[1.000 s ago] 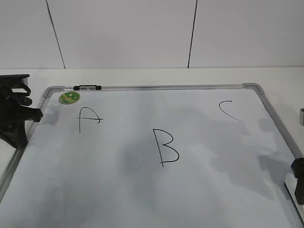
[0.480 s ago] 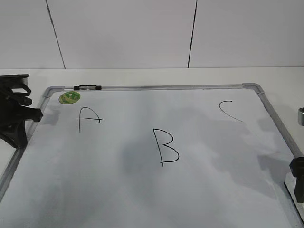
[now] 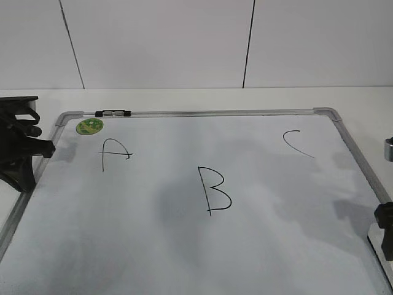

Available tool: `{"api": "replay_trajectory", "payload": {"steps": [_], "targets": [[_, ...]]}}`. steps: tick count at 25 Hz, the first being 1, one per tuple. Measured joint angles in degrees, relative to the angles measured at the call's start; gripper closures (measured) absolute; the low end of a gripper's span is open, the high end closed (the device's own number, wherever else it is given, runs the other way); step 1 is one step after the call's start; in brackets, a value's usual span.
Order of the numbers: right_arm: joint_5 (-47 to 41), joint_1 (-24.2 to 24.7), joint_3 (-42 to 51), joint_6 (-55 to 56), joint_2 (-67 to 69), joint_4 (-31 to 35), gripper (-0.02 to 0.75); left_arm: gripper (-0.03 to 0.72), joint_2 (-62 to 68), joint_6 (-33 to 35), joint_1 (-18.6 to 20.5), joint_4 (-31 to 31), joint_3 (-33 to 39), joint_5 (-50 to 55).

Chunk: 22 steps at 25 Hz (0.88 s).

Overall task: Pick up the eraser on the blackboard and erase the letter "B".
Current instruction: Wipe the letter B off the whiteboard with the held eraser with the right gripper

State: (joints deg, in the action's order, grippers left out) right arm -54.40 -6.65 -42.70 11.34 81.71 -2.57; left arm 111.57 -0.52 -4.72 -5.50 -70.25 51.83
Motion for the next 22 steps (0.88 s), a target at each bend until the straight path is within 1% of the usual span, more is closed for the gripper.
{"api": "replay_trajectory", "payload": {"steps": [8,14,22], "targets": [[0.1,0.0,0.0,0.0,0.0,0.0,0.148,0.663,0.0,0.0,0.0,0.0,0.0,0.0],[0.1,0.0,0.0,0.0,0.0,0.0,0.081,0.663,0.0,0.0,0.0,0.0,0.0,0.0],[-0.2,0.0,0.0,0.0,2.4,0.9,0.077,0.663,0.0,0.0,0.0,0.0,0.0,0.0]]}}
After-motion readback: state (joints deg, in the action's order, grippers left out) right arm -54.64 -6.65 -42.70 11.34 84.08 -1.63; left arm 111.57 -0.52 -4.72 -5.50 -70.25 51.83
